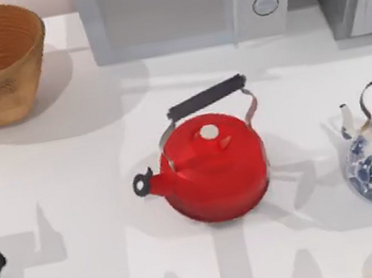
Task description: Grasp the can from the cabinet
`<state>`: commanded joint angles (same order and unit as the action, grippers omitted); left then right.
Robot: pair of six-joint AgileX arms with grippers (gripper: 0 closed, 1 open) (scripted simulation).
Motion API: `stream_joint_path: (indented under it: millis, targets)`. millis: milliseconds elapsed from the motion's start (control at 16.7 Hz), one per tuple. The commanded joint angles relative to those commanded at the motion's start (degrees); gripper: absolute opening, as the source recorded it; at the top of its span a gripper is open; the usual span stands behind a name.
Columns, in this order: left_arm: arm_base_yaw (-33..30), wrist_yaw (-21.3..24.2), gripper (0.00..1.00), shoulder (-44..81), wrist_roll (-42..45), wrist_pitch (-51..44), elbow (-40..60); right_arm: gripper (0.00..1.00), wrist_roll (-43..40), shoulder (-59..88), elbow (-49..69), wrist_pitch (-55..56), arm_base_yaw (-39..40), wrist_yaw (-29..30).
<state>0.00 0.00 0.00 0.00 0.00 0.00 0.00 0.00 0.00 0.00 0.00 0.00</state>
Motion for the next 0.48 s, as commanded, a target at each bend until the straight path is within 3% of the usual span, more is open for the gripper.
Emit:
stream_joint_path:
  millis: [240, 480]
  targets:
    - [0.00, 0.00, 1.00, 0.00, 0.00, 0.00, 0.00, 1.00, 0.03, 1.48, 1.81, -0.37, 0.17, 0.30]
    - [0.00, 0.00, 1.00, 0.00, 0.00, 0.00, 0.00, 1.00, 0.16, 10.15, 12.57, -2.92, 1.29, 1.75]
